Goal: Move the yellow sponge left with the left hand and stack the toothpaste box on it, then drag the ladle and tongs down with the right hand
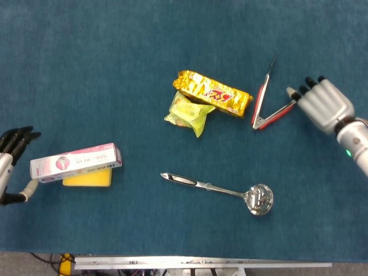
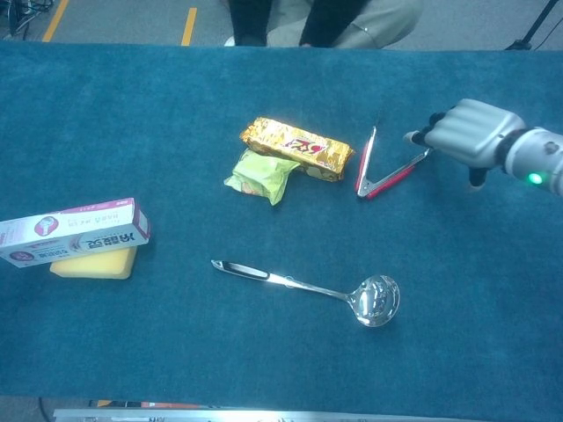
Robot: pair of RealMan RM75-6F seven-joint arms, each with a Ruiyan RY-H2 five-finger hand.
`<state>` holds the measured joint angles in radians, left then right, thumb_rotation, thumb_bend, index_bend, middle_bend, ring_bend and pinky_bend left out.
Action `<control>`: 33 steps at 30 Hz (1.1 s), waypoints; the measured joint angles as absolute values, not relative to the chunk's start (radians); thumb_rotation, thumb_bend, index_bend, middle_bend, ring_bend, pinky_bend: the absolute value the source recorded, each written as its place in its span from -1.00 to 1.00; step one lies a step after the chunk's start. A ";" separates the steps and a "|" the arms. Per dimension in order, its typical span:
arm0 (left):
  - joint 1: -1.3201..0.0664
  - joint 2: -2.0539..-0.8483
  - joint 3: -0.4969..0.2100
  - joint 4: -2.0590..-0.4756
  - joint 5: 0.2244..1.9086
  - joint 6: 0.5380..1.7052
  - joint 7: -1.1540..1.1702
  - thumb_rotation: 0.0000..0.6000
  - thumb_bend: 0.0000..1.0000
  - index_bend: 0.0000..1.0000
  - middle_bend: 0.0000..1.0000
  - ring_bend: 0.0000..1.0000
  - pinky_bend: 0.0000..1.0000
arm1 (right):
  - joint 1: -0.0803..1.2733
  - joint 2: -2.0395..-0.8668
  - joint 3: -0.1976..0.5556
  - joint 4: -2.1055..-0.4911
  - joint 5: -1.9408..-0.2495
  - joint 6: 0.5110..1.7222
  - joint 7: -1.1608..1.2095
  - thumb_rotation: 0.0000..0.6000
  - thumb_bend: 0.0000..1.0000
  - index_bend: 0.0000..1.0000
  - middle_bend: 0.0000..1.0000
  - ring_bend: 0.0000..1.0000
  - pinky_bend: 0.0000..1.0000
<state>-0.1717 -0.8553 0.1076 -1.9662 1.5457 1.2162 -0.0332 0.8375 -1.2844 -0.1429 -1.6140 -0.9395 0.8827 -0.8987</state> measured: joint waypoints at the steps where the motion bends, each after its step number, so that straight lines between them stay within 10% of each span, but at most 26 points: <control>1: -0.172 -0.856 0.107 -1.967 1.546 1.216 -0.032 1.00 -0.32 -0.79 -0.85 -0.89 -0.62 | 0.833 -1.266 -0.145 -1.636 -0.955 0.887 -0.886 1.00 -1.00 -0.76 -0.41 -0.68 -0.38; 33: -0.142 -0.831 0.121 -1.978 1.554 1.249 -0.044 1.00 -0.32 -0.79 -0.86 -0.90 -0.62 | 0.939 -1.428 -0.107 -1.501 -0.915 0.816 -1.001 1.00 -1.00 -1.00 -0.87 -0.97 -0.63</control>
<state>-0.1425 -0.8305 0.1213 -1.9777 1.5537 1.2493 -0.0440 0.9388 -1.4277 -0.1073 -1.5008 -0.9147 0.8156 -1.0010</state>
